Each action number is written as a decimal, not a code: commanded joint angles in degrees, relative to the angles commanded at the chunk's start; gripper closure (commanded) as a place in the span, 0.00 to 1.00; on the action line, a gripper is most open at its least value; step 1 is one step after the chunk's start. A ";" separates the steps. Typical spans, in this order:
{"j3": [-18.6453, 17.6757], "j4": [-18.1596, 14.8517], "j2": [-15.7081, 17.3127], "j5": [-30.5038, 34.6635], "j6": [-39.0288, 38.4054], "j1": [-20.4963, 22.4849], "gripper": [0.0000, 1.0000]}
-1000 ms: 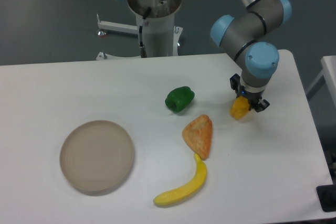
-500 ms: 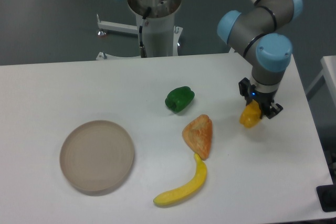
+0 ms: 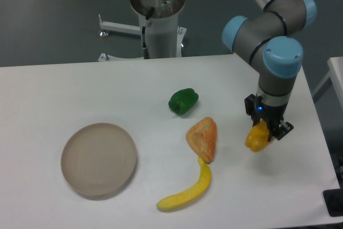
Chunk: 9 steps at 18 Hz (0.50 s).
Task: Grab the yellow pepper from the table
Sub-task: 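Lift the grasped yellow pepper up off the table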
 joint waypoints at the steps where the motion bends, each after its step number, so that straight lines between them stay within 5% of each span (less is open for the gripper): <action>1: 0.00 0.00 -0.09 0.09 -0.09 0.00 0.62; 9: -0.26 0.09 0.00 0.00 0.00 0.09 0.62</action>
